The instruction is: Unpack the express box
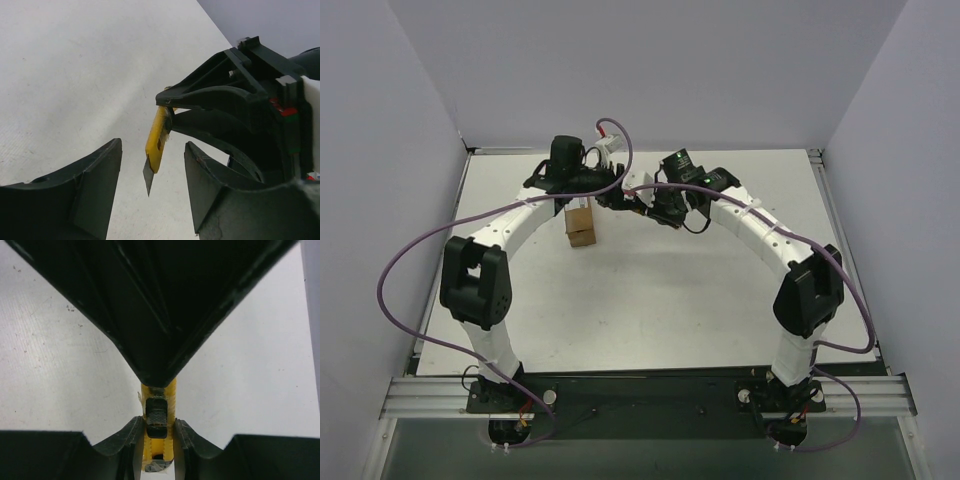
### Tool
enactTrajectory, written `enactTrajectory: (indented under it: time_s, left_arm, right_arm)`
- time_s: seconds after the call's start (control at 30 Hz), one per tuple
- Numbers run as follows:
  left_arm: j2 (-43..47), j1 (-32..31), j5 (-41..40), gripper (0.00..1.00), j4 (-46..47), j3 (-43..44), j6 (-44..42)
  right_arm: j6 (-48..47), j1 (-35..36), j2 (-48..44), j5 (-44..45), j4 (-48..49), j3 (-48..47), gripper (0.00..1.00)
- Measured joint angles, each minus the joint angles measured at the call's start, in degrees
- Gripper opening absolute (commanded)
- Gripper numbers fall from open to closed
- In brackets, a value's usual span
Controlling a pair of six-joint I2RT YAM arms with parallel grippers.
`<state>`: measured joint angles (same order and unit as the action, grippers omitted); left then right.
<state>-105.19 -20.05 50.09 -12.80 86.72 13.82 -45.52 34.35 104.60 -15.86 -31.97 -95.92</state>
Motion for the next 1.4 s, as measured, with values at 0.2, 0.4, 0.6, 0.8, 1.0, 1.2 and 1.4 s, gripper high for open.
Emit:
enactTrajectory:
  time_s: [0.2, 0.4, 0.6, 0.8, 1.0, 1.2, 1.4]
  left_arm:
    - [-0.85, -0.07, 1.22, 0.42, 0.59, -0.11, 1.09]
    - [-1.51, -0.11, 4.94, 0.00, 1.95, -0.11, 2.29]
    - [-1.92, 0.44, 7.67, 0.00, 3.48, -0.11, 2.56]
    - [-2.08, 3.28, 10.32, 0.00, 5.81, -0.11, 3.58]
    - [-0.83, 4.98, 10.67, 0.00, 4.20, -0.13, -1.84]
    - [1.55, 4.46, 12.20, 0.00, 4.33, 0.81, -2.43]
    - [1.55, 4.26, 12.66, 0.00, 5.51, 1.31, -1.36]
  right_arm:
    - [0.15, 1.77, -2.56, 0.28, 1.79, 0.00, 0.00]
    - [0.15, 2.03, -2.89, 1.51, 1.66, 0.02, 0.00]
    - [1.92, 2.01, -2.75, 1.88, 1.95, -0.11, 0.26]
    - [14.08, -2.97, -2.56, -6.93, 2.29, -5.09, 0.89]
    - [33.51, -20.17, -1.09, -29.88, 4.83, -11.23, 0.85]
    - [39.54, -23.50, 2.49, -42.60, 4.61, -10.78, 0.79]
    - [40.37, -19.93, 4.35, -48.30, 4.28, -10.54, 0.72]
